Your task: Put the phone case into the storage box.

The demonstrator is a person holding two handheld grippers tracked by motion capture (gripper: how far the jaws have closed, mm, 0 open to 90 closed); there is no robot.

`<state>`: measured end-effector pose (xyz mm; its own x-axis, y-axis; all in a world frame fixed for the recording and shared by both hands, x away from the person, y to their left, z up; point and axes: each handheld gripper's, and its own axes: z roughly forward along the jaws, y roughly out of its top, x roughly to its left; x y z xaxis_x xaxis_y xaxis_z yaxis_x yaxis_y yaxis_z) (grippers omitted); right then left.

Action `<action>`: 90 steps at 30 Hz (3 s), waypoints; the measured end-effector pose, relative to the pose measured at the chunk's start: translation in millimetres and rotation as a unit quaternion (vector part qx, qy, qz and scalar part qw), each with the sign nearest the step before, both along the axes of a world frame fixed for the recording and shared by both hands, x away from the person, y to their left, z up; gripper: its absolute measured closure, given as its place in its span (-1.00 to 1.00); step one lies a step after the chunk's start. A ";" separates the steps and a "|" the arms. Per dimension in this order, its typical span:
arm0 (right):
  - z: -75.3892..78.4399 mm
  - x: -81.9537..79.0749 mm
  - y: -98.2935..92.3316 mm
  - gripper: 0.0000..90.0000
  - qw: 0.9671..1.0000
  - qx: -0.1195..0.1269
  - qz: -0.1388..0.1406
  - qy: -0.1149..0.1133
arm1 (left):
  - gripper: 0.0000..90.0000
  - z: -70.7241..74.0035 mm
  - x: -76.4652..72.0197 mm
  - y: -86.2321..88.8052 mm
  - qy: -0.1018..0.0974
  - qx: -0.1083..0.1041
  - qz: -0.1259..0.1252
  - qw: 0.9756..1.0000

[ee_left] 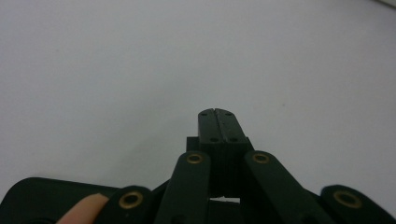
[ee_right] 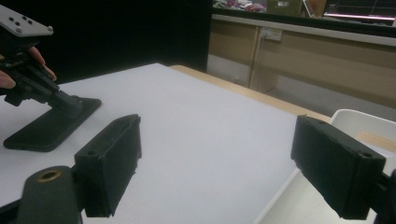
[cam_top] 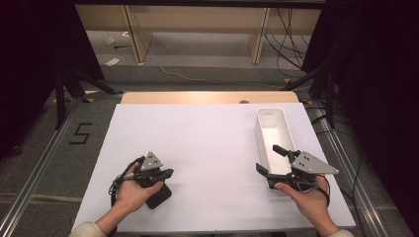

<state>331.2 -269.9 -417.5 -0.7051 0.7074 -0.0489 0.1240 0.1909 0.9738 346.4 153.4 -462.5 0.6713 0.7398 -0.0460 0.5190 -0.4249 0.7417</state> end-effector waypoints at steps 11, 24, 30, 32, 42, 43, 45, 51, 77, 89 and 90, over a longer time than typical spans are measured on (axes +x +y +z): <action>0.1 -0.1 -0.8 -0.61 1.000 0.000 -0.001 0.000 | 1.00 -12.6 3.2 -10.1 0.028 0.048 -0.021 0.998; 0.2 -0.1 -1.5 -0.61 1.000 0.000 -0.002 0.002 | 1.00 -19.2 1.6 -14.2 0.055 0.079 -0.043 0.994; 0.3 -0.2 -1.5 -0.60 1.000 0.000 -0.002 0.002 | 1.00 -17.2 -1.1 -13.2 0.057 0.096 -0.058 0.992; 0.4 -0.3 -1.5 -0.60 1.000 0.001 -0.002 0.002 | 1.00 -17.0 -1.6 -11.8 0.061 0.095 -0.060 0.992; 0.2 0.1 -1.9 -0.60 1.000 -0.001 -0.004 0.002 | 1.00 -11.7 -5.3 -4.5 0.100 0.106 -0.073 0.987; 0.2 0.2 -1.9 -0.60 1.000 -0.001 -0.003 0.003 | 1.00 -11.0 -5.3 -4.0 0.106 0.109 -0.075 0.986; 0.0 0.4 -1.7 -0.60 1.000 -0.001 -0.003 0.002 | 1.00 -10.1 -6.2 -3.4 0.113 0.113 -0.078 0.984; 0.0 0.6 -2.4 -0.59 1.000 0.000 -0.004 0.001 | 1.00 -8.0 -9.4 1.6 0.134 0.118 -0.075 0.981; -0.4 0.7 -1.7 -0.59 1.000 0.002 0.000 0.003 | 1.00 -5.5 -23.6 24.6 0.172 0.129 -0.087 0.973; 0.3 0.4 -2.1 -0.58 1.000 0.000 -0.003 0.000 | 1.00 -5.8 -28.2 43.8 0.184 0.118 -0.059 0.974; 0.2 0.5 -2.3 -0.58 1.000 0.000 -0.003 0.001 | 1.00 -5.8 -28.6 44.6 0.186 0.117 -0.055 0.974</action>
